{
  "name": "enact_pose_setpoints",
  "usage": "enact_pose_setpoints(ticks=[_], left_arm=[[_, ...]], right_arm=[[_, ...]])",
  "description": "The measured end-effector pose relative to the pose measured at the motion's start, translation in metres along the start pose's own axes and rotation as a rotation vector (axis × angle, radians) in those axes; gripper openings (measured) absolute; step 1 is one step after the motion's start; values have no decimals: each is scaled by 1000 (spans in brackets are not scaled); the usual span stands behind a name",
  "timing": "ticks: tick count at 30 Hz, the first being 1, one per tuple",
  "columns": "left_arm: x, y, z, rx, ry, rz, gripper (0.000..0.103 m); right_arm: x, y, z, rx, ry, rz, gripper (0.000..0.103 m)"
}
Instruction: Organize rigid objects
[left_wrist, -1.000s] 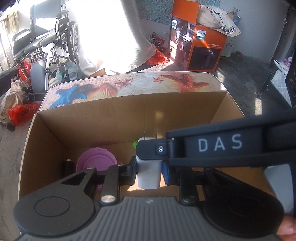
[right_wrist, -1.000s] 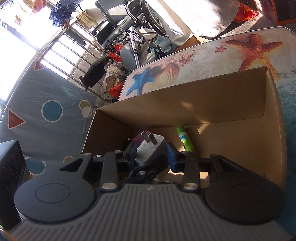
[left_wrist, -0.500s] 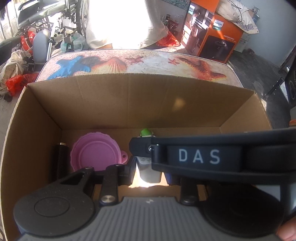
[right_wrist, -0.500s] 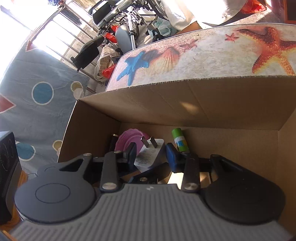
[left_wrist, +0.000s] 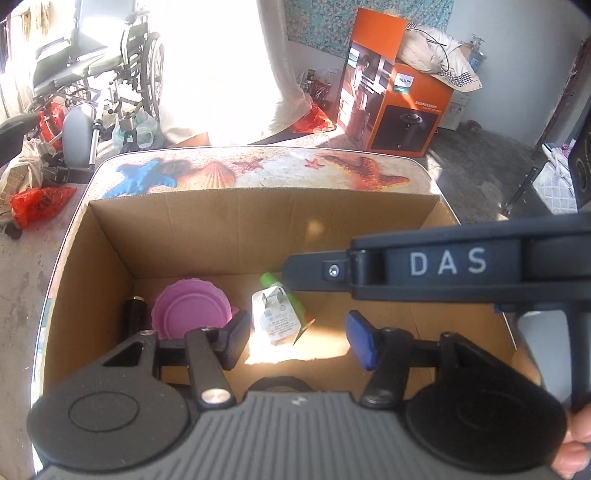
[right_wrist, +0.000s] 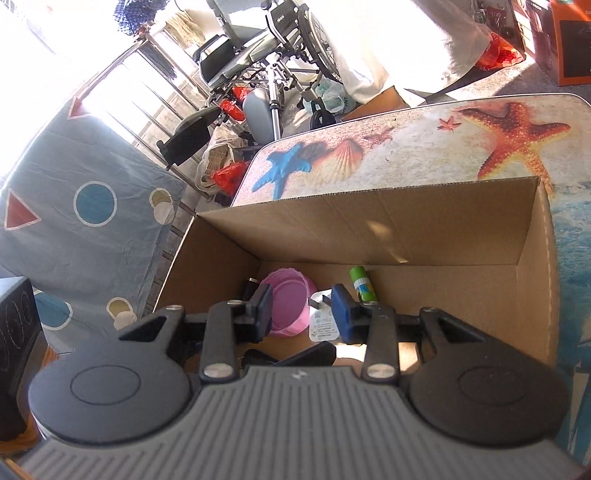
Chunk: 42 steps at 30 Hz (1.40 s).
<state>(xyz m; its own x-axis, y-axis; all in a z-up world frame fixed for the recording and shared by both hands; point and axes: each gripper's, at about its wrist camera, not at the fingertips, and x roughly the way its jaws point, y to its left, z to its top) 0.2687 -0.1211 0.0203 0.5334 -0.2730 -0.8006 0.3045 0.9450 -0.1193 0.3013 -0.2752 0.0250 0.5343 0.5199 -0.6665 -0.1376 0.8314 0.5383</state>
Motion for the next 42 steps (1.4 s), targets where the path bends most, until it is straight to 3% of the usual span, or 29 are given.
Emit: enact_pose_setpoints(ticks=[7, 12, 15, 22, 26, 32, 42], left_arm=[[-82, -5, -44, 77, -130, -27, 77], [-120, 1, -89, 94, -158, -45, 83], [-131, 7, -117, 90, -158, -69, 87], [-112, 15, -163, 112, -108, -105, 87], [-89, 16, -181, 135, -87, -78, 87], [-58, 14, -196, 190, -76, -51, 87], [-33, 9, -194, 210, -78, -61, 87]], right_arm=[[-107, 25, -45, -25, -199, 76, 46], [-161, 32, -100, -12, -289, 138, 54], [-173, 31, -137, 16, -300, 145, 57], [-136, 23, -203, 105, -197, 98, 59], [-104, 19, -220, 143, -141, 87, 59], [-51, 11, -217, 179, -47, 59, 54], [-7, 9, -197, 151, 0, 16, 38]])
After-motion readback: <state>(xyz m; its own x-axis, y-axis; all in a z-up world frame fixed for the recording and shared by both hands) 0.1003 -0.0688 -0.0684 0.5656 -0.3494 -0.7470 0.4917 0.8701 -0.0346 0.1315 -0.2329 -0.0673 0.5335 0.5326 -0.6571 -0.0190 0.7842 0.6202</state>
